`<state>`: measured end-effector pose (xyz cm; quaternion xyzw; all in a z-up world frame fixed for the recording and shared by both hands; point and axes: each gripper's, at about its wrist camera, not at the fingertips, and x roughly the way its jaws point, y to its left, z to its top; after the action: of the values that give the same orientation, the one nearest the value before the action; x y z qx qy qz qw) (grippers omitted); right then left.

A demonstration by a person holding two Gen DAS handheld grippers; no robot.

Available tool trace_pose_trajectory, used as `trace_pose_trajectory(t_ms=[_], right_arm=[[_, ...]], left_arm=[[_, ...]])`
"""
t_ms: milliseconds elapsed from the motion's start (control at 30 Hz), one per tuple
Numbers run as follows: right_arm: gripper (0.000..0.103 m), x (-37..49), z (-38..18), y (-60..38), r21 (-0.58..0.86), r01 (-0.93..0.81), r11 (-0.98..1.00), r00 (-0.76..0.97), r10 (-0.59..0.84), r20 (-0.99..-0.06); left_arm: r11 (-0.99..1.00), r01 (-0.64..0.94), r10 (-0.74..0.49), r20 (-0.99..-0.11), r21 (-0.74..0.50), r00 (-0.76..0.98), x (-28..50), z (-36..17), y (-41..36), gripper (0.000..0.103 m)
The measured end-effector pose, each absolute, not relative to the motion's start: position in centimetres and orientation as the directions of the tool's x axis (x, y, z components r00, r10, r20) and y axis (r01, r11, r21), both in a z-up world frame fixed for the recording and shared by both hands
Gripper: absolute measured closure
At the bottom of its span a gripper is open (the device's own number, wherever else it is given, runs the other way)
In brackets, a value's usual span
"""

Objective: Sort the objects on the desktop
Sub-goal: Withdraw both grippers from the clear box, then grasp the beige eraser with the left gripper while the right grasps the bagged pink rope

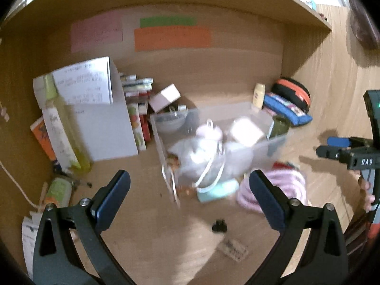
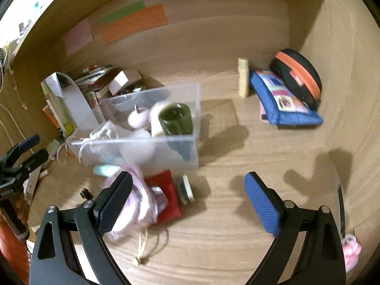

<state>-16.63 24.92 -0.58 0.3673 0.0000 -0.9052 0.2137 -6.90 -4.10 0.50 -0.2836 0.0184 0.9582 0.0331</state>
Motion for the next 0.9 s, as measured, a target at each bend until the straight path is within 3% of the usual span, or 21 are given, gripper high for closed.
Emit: trace_pose_trajectory(t_ms=[533,900], right_arm=[[0.009,-11.8,-4.4,25.2,0.133,0.421,-0.897,-0.590,-0.383,-0.711],[0.009,-11.7,-3.6,20.3,0.061,0.582,-0.811,-0.536,-0.439,-0.721]], left_arm=[[-0.986,-0.165,0.145,-0.695,-0.037,-0.704,-4.3,-5.6,-2.8,0.002],[-0.948,-0.316,0.191,-0.734,0.034,-0.651,-4.4,-6.7,0.1,0.002]])
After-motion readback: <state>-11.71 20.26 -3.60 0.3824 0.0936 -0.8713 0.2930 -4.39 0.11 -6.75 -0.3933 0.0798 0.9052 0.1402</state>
